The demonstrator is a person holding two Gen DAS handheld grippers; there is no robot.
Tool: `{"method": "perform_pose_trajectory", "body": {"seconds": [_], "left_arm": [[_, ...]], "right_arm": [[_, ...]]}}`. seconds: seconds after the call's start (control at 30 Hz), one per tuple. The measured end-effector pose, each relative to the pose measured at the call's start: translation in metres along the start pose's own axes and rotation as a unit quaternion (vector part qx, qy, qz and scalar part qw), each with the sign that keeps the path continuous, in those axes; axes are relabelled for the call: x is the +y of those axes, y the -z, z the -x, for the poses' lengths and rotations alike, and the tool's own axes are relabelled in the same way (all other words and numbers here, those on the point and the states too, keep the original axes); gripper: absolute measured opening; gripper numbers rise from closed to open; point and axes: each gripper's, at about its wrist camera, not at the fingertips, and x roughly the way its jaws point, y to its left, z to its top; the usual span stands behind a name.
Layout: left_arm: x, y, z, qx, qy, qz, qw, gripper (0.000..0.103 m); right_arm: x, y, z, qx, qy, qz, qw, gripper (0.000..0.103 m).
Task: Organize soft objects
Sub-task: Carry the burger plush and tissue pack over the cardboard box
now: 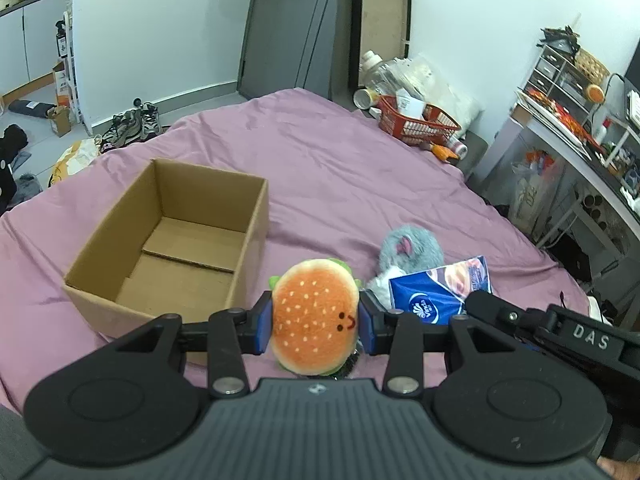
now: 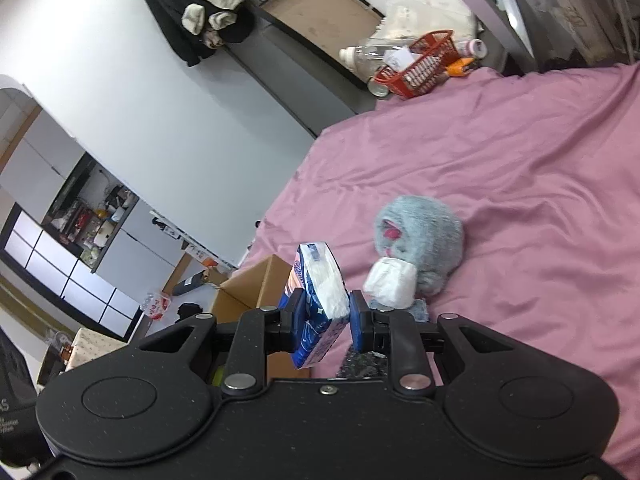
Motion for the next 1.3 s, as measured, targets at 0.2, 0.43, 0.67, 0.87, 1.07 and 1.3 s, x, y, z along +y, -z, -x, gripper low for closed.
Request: {"method": "perform_pose_trajectory", "body": {"seconds": [0.2, 0.43, 0.67, 0.87, 1.07, 1.3], "left_arm": [[0.016, -0.011, -0.001, -0.005, 0.0, 0.005, 1.0, 0.041], [0.046, -0.023, -0.008, -0.006, -0.013, 0.021, 0.9997, 0.041], [0.079, -0.031, -0.02, 0.0, -0.032, 0.039, 0.9987, 0.041], [0.106, -0.035, -0.032, 0.008, -0.042, 0.058, 0.9974, 0.041], [0.124, -0.033, -0.044, 0.023, -0.051, 0.065, 0.9963, 0.041], [0.135, -0.032, -0.052, 0.035, -0.056, 0.075, 0.995, 0.045]], "right_arm": [[0.016, 0.001, -0.012, 0.0, -0.005, 0.015, 1.0, 0.022], [0.039, 0.003, -0.026, 0.001, -0.009, 0.04, 0.999, 0.022], [0.059, 0.008, -0.041, 0.009, -0.008, 0.061, 0.998, 0.022], [0.072, 0.012, -0.059, 0.02, -0.001, 0.077, 0.997, 0.022], [0.087, 0.018, -0.068, 0.02, -0.002, 0.087, 0.996, 0.023], [0.102, 0.025, -0.08, 0.02, -0.004, 0.102, 0.995, 0.023]]}}
